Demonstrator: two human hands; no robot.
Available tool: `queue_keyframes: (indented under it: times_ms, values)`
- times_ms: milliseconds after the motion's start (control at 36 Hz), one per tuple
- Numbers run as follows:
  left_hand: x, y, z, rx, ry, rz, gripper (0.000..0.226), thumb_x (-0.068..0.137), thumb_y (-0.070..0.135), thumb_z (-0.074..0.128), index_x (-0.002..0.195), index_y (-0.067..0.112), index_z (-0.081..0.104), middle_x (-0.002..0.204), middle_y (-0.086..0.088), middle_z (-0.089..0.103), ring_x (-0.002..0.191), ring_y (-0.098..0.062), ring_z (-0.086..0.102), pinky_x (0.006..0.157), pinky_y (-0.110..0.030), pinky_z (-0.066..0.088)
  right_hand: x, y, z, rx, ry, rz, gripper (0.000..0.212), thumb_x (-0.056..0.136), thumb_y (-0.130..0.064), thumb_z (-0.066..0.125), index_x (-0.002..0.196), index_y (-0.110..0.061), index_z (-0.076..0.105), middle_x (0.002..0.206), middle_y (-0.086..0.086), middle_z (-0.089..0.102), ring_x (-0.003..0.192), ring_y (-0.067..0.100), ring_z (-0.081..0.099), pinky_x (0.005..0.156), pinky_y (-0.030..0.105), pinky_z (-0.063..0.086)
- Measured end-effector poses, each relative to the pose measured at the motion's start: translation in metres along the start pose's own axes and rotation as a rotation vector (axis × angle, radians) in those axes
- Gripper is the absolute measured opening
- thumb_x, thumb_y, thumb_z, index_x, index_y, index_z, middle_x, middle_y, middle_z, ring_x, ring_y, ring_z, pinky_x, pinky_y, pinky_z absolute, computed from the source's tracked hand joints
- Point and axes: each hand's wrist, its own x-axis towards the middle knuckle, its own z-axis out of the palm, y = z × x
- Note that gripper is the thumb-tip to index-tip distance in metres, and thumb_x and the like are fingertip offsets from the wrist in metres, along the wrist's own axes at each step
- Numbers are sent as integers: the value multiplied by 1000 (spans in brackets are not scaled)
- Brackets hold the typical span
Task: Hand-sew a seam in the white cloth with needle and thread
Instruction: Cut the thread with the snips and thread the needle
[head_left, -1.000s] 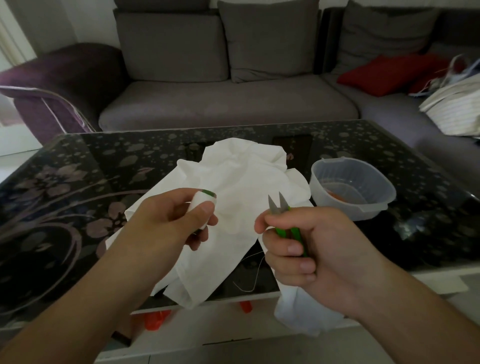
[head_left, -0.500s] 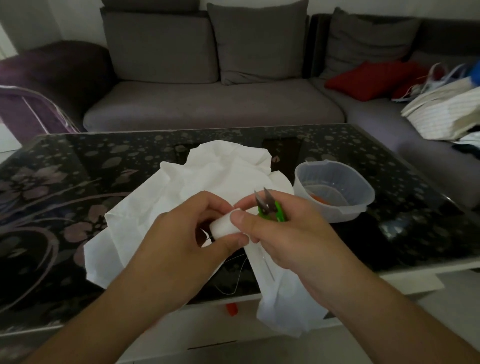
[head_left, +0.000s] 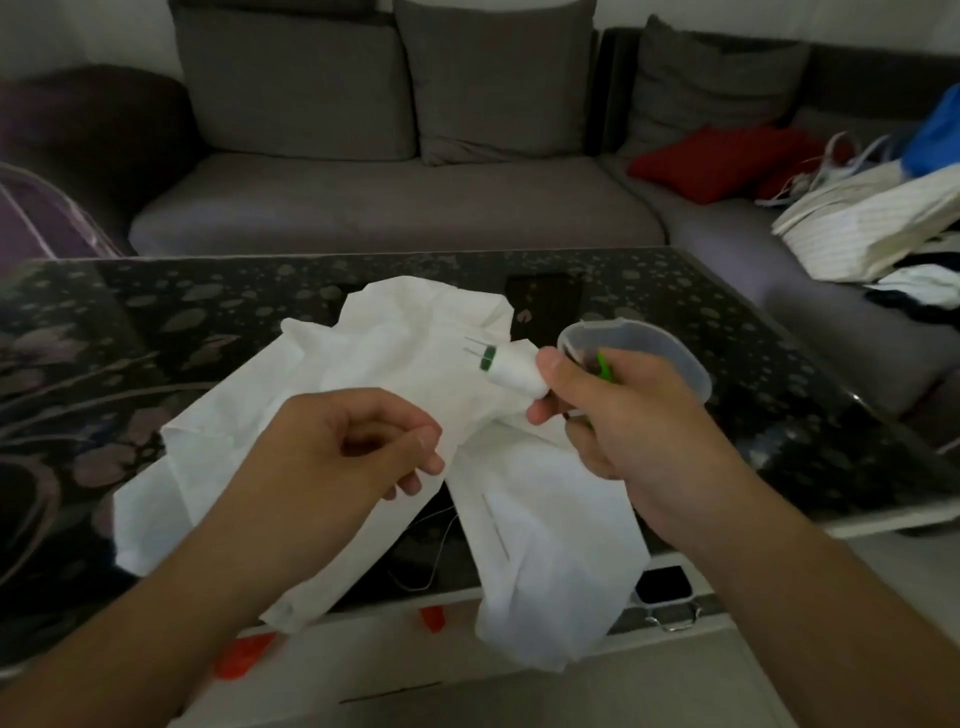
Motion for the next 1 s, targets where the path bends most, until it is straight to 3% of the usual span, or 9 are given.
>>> queue_keyframes:
  times_ms: [56,111,250,389,528,667,778,861,1000]
  values:
    - [1,0,6,-1,-27,-11,15,96,12,70,88,21,78,77,5,79,67,-12,73,62,-22,57,13,2,-15,-57,105,-20,15,97,-43,66,102,-29,72,80,-11,77,72,6,63,69,29,47]
    - [3,2,15,-17,-52,-26,15,96,12,68,88,21,78,77,4,79,67,-12,73,66,-23,54,27,7,-33,-120,206,-41,14,95,-39,71,106,-31,71,85,-11,76,84,4,68,73,28,48]
    - [10,9,38,-33,-122,-30,14,97,18,68,88,23,77,78,5,79,70,-12,74,74,-28,52,66,21,-67,-543,339,-56,19,90,-41,74,96,-24,68,90,-3,68,76,8,59,57,23,38]
    - [23,18,57,-40,-133,-3,14,98,19,68,91,27,76,82,11,79,77,-8,74,75,-24,52,93,25,-80,-818,261,-6,32,90,-46,74,114,-27,66,96,-5,66,81,10,62,70,28,53]
    - [47,24,72,-101,-135,30,26,102,6,59,104,26,76,91,13,80,87,-6,75,75,-25,56,110,20,-93,-783,233,-5,15,94,-27,66,107,-20,71,91,-1,69,82,14,64,61,27,46]
    - [59,23,83,-115,-113,7,27,103,7,58,104,27,76,91,15,79,89,-4,74,78,-24,57,113,22,-96,-771,238,-27,8,99,-18,58,96,-17,65,81,0,61,72,13,57,53,24,36]
    - [62,22,89,-120,-104,-8,27,102,5,58,102,25,76,90,13,80,88,-5,74,79,-27,58,122,19,-90,-843,177,-24,17,95,-13,62,107,-21,71,95,3,67,83,16,61,67,27,51]
    - [65,22,90,-103,-100,-8,26,102,5,59,101,26,76,90,14,79,87,-4,74,77,-25,57,133,23,-87,-918,165,-2,24,92,-18,72,116,-19,70,100,2,66,89,16,61,72,27,47]
    - [75,31,86,-133,-55,18,29,101,1,57,100,22,77,90,9,80,86,-6,75,75,-24,56,142,22,-96,-1013,223,-32,20,93,-35,71,103,-17,69,93,1,63,83,16,56,71,28,43]
